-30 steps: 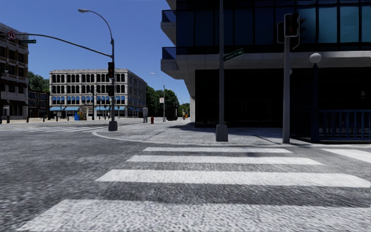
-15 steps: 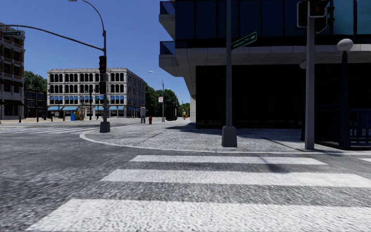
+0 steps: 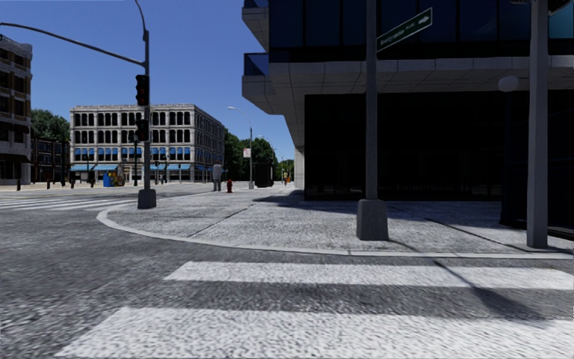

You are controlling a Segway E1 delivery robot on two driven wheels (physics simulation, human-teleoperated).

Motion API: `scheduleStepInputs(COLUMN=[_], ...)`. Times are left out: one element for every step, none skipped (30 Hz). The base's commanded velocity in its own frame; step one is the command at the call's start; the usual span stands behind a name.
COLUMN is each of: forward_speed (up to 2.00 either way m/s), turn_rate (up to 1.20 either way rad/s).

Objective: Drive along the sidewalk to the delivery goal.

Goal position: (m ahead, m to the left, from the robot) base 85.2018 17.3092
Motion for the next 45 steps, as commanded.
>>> scheduleStepInputs(forward_speed=[1.96, 1.96, 1.96, 1.96, 1.96, 1.96, 1.96, 1.96, 1.96, 1.96, 1.96, 1.96, 1.96, 1.96, 1.96, 1.96, 1.96, 1.96, 1.96, 1.96, 1.96, 1.96, 1.96, 1.96, 1.96, 1.96, 1.96, 1.96, 1.96, 1.96, 1.96, 1.96, 1.96, 1.96, 1.96, 1.96, 1.96, 1.96, 1.96, 1.96, 1.96, 1.96, 1.96, 1.96, 1.96], turn_rate=[0.0, 0.0, 0.0, 0.0, 0.0, 0.0, 0.0, 0.0, 0.0, 0.0, 0.0, 0.0, 0.0, 0.0, 0.0, 0.0, 0.0, 0.0, 0.0, 0.0, 0.0, 0.0, 0.0, 0.0, 0.0, 0.0, 0.0, 0.0, 0.0, 0.0, 0.0, 0.0, 0.0, 0.0, 0.0, 0.0, 0.0, 0.0, 0.0, 0.0, 0.0, 0.0, 0.0, 0.0, 0.0])
